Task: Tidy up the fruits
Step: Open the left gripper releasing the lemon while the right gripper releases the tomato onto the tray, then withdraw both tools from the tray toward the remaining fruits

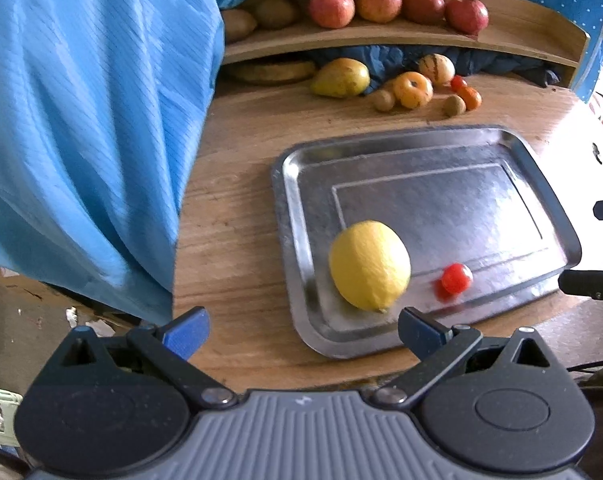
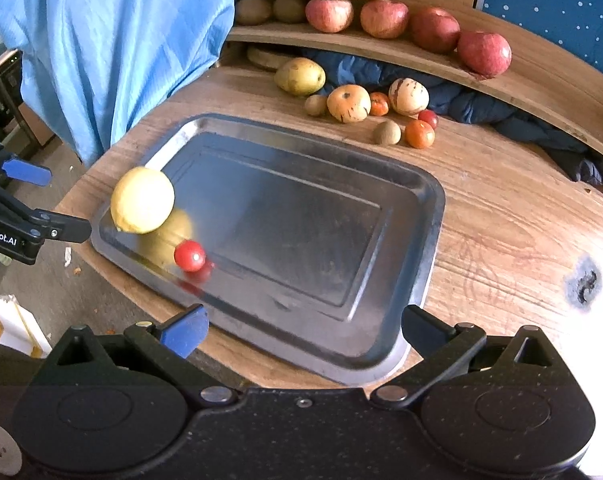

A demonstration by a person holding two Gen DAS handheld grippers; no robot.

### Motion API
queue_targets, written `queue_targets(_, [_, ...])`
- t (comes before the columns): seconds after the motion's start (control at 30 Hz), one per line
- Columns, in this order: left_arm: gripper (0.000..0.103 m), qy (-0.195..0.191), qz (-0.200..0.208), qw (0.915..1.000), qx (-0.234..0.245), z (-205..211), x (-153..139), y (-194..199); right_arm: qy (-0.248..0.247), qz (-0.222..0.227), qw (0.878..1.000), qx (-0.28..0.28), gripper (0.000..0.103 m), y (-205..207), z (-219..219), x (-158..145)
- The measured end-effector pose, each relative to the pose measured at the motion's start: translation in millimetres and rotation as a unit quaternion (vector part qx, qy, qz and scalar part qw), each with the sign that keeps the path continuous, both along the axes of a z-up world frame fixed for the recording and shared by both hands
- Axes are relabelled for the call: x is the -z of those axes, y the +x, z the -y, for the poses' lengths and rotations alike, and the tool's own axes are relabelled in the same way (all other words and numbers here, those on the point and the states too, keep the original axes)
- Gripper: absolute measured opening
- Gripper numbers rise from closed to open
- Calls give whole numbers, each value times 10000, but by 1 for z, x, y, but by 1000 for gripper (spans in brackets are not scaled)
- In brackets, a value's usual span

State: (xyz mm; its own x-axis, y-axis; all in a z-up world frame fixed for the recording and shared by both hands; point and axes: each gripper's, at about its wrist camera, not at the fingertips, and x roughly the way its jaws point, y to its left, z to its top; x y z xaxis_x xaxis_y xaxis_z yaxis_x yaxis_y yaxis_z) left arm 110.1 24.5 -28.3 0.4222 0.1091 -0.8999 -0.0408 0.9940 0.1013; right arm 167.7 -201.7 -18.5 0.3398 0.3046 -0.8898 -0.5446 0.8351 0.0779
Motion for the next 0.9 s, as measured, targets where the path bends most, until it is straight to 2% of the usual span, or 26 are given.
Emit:
queue_targets(0.53, [102,302,142,9994,-99,-36,-16,50,246,63,9992,312,102,30,-13,4])
queue_targets(0.9, [102,110,299,9992,-247,-46,-11,97,332,97,9978,558,102,50,-17,8])
